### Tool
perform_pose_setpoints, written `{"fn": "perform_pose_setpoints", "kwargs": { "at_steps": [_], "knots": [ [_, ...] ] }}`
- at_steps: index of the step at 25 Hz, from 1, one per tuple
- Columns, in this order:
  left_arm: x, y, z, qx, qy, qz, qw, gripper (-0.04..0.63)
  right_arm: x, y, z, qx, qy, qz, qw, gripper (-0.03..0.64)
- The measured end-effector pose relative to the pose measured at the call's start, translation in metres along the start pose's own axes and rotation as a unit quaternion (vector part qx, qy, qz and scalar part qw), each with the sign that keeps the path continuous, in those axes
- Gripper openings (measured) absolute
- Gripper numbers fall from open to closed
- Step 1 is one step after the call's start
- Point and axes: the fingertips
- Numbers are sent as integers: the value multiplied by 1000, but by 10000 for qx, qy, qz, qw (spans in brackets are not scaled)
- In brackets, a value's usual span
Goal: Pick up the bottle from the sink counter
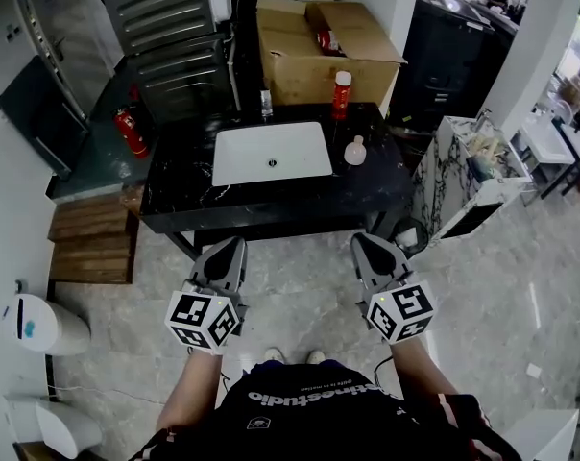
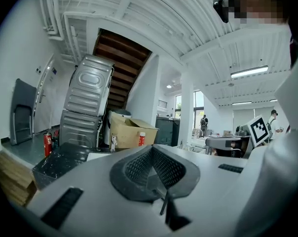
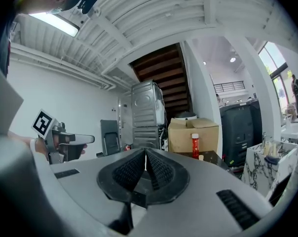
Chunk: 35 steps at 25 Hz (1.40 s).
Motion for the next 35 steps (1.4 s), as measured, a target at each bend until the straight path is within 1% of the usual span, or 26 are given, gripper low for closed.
{"fn": "perform_pose_setpoints", "kwargs": {
  "at_steps": [4,7,11,17,22,27,31,35],
  "knots": [
    [-10,-1,-15,-61,41,13,10000,14,4,-7,-10,-56,176,52,9998,40],
    [-18,-6,-16,-120,92,40,9999,14,-4,-14,-21,-41,224,80,9997,40],
    [-34,-19,-3,-99,131,188,9997,14,-24,-26,-27,-163,248,138,9995,40],
    [-106,-31,34,-25,69,217,9997,14,-78,-35,-59,-156,252,238,9993,40],
    [-182,-26,71,99,-102,178,9997,14,-149,-21,-97,-14,55,240,9997,40],
    [-243,-6,96,-97,-483,91,9987,14,-213,0,-123,67,-273,123,9995,40],
    [-276,0,105,-67,-685,94,9976,14,-237,8,-138,138,-366,167,9991,40],
    [-304,-5,97,3,-861,220,9960,14,-246,6,-156,88,-408,322,9986,40]
  ]
}}
Point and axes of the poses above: the fingertips, and each gripper's own axes: x backward along the fingers, z to its left, y out of its top, and after that the axes turned 14 degrees about y, right-handed
